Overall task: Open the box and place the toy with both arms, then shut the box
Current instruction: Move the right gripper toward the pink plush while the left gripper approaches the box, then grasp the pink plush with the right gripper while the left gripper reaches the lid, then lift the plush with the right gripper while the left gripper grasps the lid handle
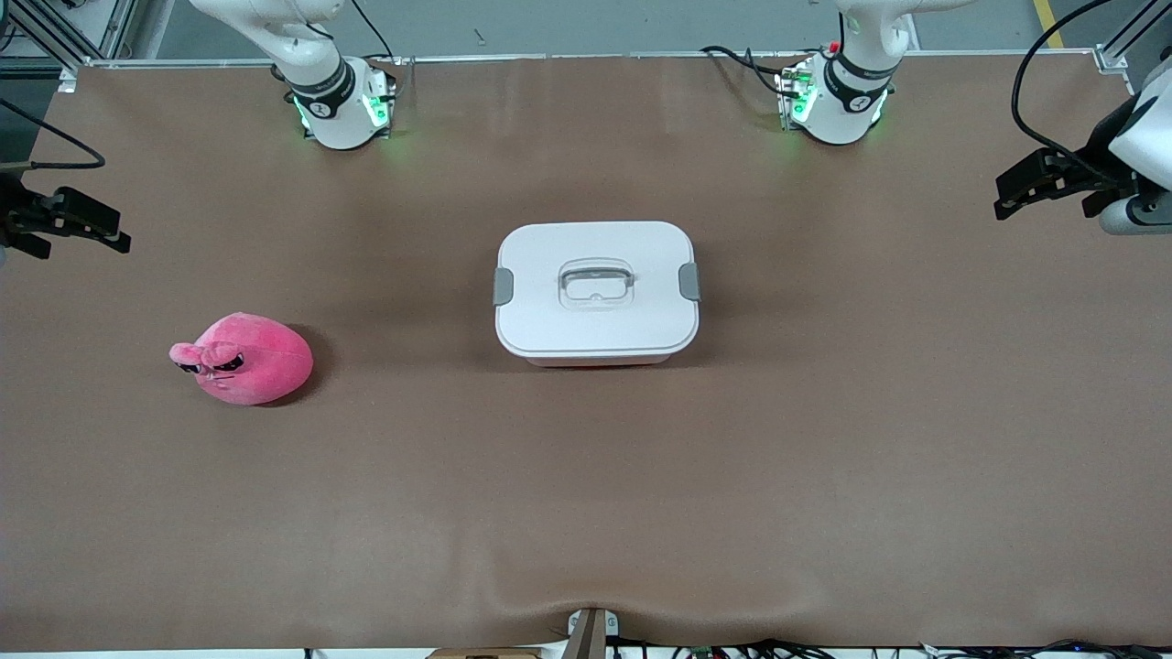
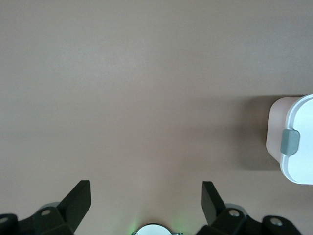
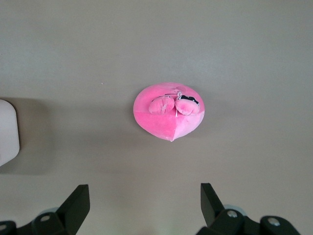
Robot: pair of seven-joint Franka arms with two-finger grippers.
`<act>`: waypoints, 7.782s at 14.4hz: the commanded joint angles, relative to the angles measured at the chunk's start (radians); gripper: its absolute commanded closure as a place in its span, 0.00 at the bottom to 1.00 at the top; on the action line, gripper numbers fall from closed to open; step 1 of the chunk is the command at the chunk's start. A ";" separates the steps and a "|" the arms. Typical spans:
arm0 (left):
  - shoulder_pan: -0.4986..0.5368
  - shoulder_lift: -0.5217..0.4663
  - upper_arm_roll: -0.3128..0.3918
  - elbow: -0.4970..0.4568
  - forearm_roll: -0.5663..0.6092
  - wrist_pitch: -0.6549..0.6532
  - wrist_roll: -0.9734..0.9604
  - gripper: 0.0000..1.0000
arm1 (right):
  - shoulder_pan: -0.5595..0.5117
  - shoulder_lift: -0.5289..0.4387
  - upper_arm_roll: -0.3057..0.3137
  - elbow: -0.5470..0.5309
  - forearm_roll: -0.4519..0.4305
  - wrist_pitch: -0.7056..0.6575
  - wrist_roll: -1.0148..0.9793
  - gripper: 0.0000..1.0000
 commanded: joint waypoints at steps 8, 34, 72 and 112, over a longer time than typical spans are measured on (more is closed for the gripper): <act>0.009 0.006 0.001 0.034 0.003 -0.003 -0.017 0.00 | 0.008 -0.015 0.000 -0.001 0.007 -0.017 0.005 0.00; -0.367 0.340 -0.072 0.125 -0.018 0.208 -0.820 0.00 | 0.020 0.336 -0.005 0.002 0.023 0.261 -0.084 0.04; -0.743 0.468 -0.069 -0.079 0.134 0.582 -2.506 0.00 | 0.025 0.341 0.000 -0.067 -0.048 0.221 -0.086 1.00; -0.754 0.457 -0.072 -0.111 0.189 0.679 -2.434 1.00 | 0.528 0.031 0.032 -0.068 -0.003 0.060 -0.765 1.00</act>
